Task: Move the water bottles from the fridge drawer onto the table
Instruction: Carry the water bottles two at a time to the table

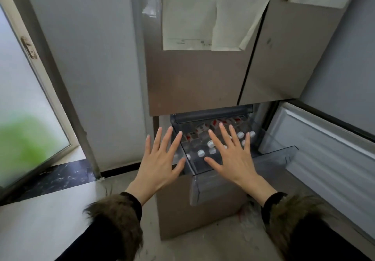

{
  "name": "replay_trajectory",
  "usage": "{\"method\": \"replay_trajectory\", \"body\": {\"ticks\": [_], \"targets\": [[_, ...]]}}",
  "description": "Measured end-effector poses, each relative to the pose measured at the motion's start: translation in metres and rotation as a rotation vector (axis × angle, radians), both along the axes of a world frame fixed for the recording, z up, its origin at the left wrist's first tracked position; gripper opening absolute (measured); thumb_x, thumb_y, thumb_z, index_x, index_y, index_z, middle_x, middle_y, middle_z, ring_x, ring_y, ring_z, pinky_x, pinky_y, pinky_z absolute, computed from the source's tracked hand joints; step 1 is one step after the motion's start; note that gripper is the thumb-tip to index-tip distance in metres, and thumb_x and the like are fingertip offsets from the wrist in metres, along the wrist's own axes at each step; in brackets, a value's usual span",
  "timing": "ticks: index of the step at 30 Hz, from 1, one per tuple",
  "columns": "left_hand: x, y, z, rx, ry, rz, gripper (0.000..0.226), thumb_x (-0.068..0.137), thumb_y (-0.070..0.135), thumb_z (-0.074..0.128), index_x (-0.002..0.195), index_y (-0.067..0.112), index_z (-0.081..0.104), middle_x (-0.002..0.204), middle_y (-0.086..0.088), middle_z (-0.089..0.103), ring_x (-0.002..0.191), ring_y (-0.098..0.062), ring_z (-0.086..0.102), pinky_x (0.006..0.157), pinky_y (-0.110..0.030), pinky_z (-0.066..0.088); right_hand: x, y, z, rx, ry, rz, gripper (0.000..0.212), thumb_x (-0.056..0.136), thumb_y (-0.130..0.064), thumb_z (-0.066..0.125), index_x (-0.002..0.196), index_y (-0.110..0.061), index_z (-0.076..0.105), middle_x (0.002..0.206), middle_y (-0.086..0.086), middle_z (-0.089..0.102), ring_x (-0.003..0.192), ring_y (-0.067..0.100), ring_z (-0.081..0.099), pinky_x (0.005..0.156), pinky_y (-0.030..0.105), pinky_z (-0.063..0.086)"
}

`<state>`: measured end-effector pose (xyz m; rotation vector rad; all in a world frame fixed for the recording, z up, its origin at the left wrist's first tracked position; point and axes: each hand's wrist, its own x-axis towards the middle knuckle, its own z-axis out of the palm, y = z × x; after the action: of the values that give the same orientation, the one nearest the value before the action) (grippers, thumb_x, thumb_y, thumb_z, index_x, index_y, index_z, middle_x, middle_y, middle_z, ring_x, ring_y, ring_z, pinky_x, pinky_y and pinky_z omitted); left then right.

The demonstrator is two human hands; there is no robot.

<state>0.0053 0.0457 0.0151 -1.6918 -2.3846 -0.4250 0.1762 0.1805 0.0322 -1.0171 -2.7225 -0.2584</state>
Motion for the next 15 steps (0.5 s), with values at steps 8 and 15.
{"method": "replay_trajectory", "body": {"ticks": [8,15], "targets": [[0.047,0.11,-0.03,-0.138,-0.1,0.014,0.076,0.078,0.065,0.0,0.145,0.032,-0.011,0.154,0.003,-0.017,0.138,-0.02,-0.025,0.112,-0.044,-0.015,0.03,0.103,-0.026,-0.094,-0.05,0.061,0.072,0.087,-0.062,0.039,0.147,-0.028,0.019,0.157,0.008,0.011,0.144,0.031,0.013,0.11,0.054,0.0],[0.051,0.184,-0.063,-0.176,-0.433,0.075,0.067,0.093,0.034,0.046,0.147,0.017,0.011,0.156,-0.009,0.011,0.144,-0.027,0.004,0.117,-0.041,0.009,0.023,0.17,-0.051,-0.316,-0.107,0.051,0.067,0.095,-0.045,0.04,0.149,-0.019,0.01,0.157,0.008,0.008,0.145,0.025,0.008,0.116,0.042,0.008]]}}
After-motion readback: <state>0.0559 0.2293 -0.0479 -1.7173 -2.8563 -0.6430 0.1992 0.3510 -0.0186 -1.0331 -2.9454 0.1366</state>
